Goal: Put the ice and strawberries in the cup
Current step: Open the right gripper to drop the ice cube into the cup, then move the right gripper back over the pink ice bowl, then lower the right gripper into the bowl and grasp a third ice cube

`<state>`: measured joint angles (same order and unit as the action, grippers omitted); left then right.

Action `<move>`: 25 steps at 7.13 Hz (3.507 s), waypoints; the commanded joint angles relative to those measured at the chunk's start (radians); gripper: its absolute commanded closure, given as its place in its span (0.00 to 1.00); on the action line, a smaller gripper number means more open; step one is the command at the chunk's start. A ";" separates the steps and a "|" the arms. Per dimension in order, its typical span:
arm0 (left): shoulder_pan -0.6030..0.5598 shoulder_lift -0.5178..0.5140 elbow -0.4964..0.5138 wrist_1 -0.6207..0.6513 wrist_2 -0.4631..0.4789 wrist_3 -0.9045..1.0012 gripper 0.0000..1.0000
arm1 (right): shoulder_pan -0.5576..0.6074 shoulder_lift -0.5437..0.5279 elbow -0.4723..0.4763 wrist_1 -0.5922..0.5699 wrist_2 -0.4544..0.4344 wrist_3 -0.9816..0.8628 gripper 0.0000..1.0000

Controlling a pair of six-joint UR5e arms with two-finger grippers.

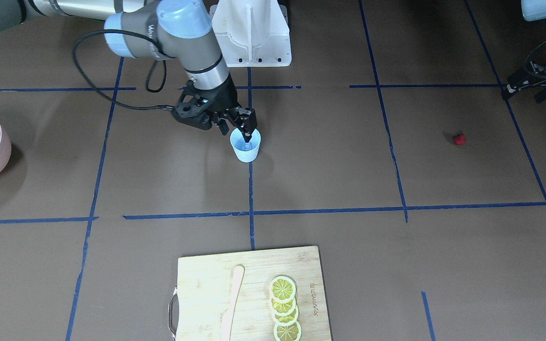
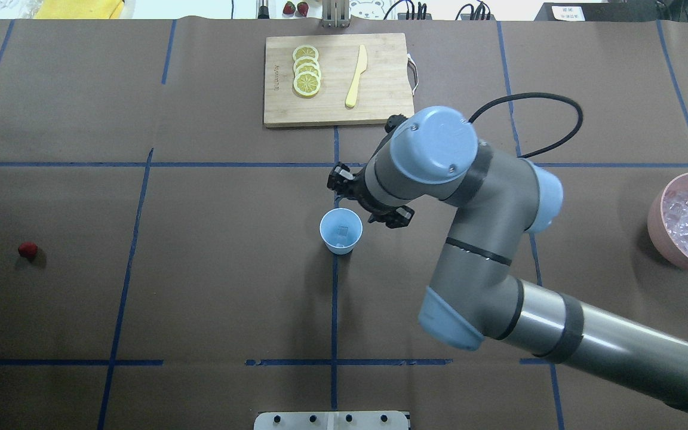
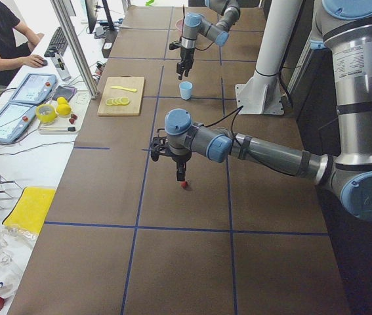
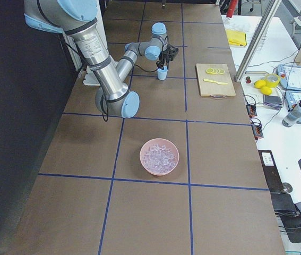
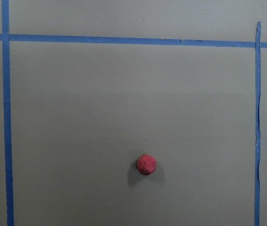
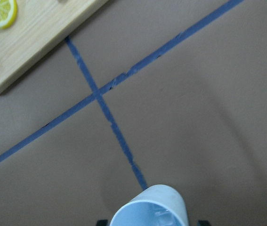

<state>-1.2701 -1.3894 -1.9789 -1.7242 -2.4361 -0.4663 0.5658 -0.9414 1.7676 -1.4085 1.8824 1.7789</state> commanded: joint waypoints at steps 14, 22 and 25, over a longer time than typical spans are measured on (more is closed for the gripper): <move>0.001 0.013 -0.014 0.000 0.002 -0.002 0.00 | 0.620 -0.751 -0.072 0.175 0.270 -0.909 0.25; 0.001 0.013 -0.014 0.000 -0.001 -0.002 0.00 | 0.623 -0.732 -0.123 0.187 0.274 -0.866 0.64; 0.000 0.013 -0.015 0.000 -0.001 -0.002 0.00 | 0.625 -0.737 -0.112 0.189 0.274 -0.872 1.00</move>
<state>-1.2688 -1.3764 -1.9939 -1.7242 -2.4375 -0.4679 1.1898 -1.6772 1.6509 -1.2207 2.1568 0.9087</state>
